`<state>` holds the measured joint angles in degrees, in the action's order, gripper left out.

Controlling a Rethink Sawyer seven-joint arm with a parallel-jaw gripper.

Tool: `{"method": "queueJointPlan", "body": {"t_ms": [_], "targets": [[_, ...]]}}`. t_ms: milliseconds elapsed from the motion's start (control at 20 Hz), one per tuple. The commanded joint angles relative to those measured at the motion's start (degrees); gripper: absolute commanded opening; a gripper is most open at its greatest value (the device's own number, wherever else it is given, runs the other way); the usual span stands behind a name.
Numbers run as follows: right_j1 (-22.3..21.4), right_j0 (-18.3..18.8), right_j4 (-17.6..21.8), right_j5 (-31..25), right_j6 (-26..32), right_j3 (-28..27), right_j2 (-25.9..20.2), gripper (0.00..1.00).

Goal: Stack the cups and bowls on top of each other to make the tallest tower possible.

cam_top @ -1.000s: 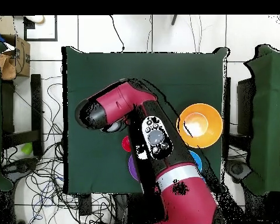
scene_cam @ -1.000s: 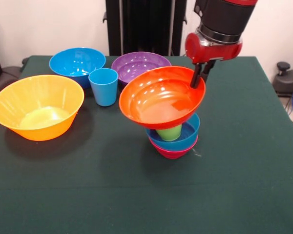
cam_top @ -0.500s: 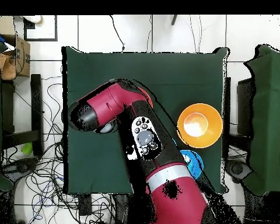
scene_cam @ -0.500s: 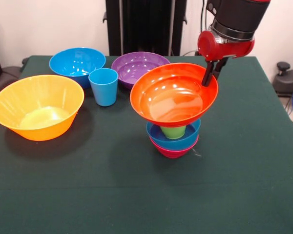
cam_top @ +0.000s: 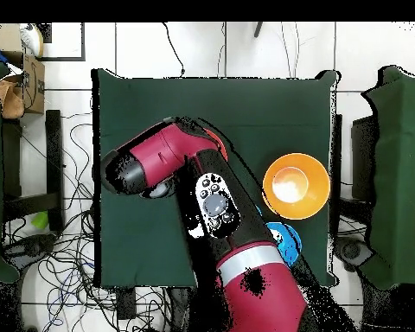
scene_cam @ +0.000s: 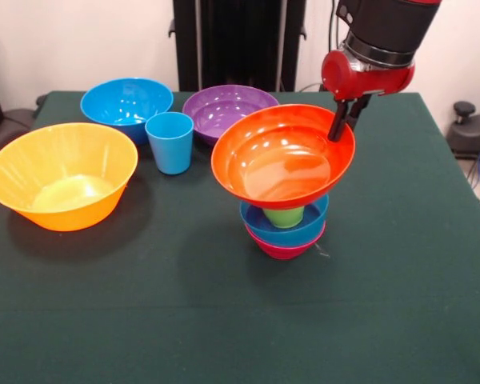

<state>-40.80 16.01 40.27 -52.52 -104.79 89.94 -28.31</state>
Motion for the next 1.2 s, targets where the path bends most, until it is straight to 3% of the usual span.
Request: {"method": "queueJointPlan", "body": {"t_ms": [50, 350, 1200], "targets": [[0.03, -0.49, 2.29, 3.78, -0.42, 2.34, 2.13, 0.00], [-0.90, -1.10, 0.24, 3.01, -2.69, 3.84, 2.40, 0.00], [-2.22, -4.15, -0.90, 0.57, -5.39, 3.79, 5.55, 0.00]]}}
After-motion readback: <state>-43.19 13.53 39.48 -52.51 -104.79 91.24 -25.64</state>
